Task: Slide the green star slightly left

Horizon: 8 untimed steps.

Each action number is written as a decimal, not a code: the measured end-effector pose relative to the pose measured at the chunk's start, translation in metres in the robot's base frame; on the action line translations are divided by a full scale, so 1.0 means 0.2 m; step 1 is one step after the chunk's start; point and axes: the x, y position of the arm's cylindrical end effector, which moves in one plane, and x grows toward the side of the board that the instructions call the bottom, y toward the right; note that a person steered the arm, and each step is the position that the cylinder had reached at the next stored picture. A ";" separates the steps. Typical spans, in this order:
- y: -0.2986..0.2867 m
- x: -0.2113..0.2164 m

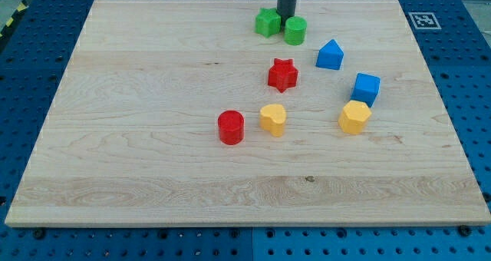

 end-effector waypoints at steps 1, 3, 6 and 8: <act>-0.10 0.00; -0.37 0.00; -0.73 0.00; -0.66 -0.02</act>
